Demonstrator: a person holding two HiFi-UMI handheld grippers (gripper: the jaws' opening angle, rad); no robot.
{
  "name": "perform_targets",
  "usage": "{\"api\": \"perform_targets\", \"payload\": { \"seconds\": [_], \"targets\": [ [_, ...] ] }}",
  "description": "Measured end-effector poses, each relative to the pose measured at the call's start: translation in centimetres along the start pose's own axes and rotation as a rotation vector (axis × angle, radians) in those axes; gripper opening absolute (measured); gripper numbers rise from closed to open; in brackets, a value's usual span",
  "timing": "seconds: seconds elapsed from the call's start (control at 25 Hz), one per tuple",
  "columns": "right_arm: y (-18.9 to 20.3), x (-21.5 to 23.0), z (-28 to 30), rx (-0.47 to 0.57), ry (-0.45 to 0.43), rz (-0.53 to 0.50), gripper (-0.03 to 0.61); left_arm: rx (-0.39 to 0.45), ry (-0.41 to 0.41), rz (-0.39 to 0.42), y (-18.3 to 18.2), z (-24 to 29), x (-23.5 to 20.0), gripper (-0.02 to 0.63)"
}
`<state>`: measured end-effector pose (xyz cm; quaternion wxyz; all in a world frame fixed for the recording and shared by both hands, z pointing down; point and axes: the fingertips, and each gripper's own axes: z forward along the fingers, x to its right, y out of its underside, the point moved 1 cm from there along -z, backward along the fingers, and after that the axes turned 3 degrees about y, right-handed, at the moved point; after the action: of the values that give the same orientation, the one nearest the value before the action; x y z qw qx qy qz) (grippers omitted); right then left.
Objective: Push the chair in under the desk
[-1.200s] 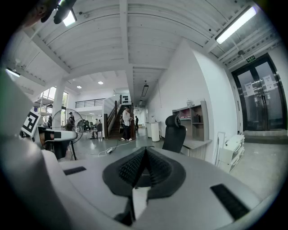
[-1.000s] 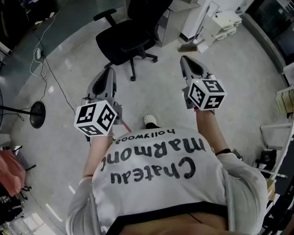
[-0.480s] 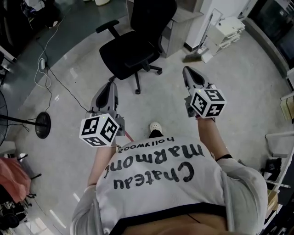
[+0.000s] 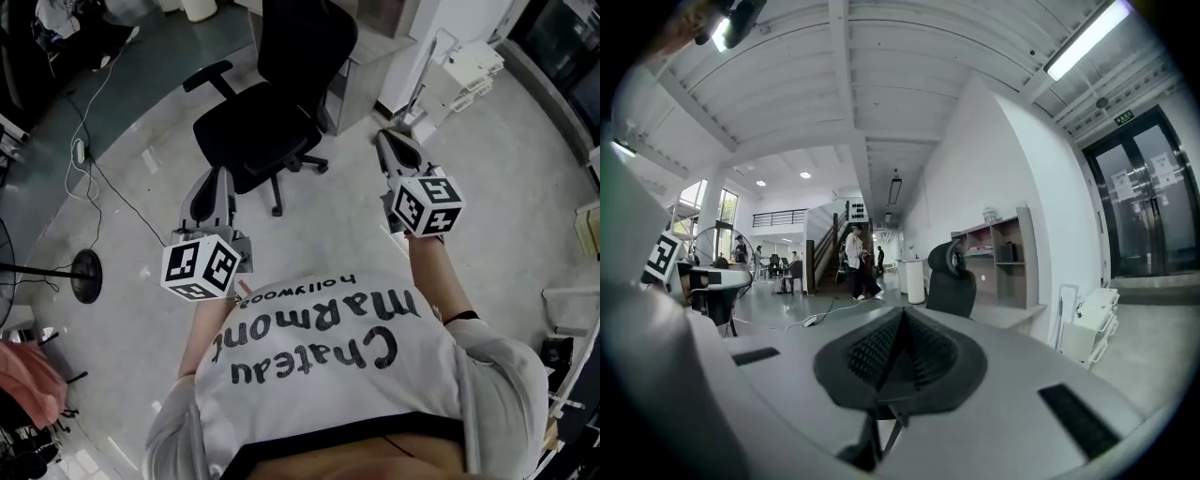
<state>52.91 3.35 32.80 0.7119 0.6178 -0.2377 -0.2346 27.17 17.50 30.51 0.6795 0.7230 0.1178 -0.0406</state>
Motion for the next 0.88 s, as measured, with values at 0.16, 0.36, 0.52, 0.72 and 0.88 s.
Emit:
{"api": "perform_targets", "payload": {
  "seconds": [0.16, 0.36, 0.52, 0.72, 0.88],
  "targets": [
    [-0.4, 1.5, 2.8, 0.000, -0.027, 0.029, 0.014, 0.011, -0.013, -0.050, 0.6, 2.9, -0.6, 0.021],
    [0.4, 2.3, 5.2, -0.017, -0.055, 0.090, 0.014, -0.002, -0.021, -0.054, 0.9, 4.6, -1.3, 0.022],
    [0.9, 2.4, 6.9, -0.032, -0.064, 0.134, 0.014, -0.027, -0.033, -0.069, 1.1, 6.1, -2.7, 0.023],
    [1.5, 3.9, 9.5, -0.055, -0.039, 0.173, 0.014, -0.057, 0.000, -0.058, 1.0, 9.5, -3.8, 0.022],
    [0.5, 5.4, 12.6, -0.038, -0.012, 0.206, 0.014, -0.074, 0.022, -0.053, 0.3, 13.2, -5.7, 0.022]
  ]
}}
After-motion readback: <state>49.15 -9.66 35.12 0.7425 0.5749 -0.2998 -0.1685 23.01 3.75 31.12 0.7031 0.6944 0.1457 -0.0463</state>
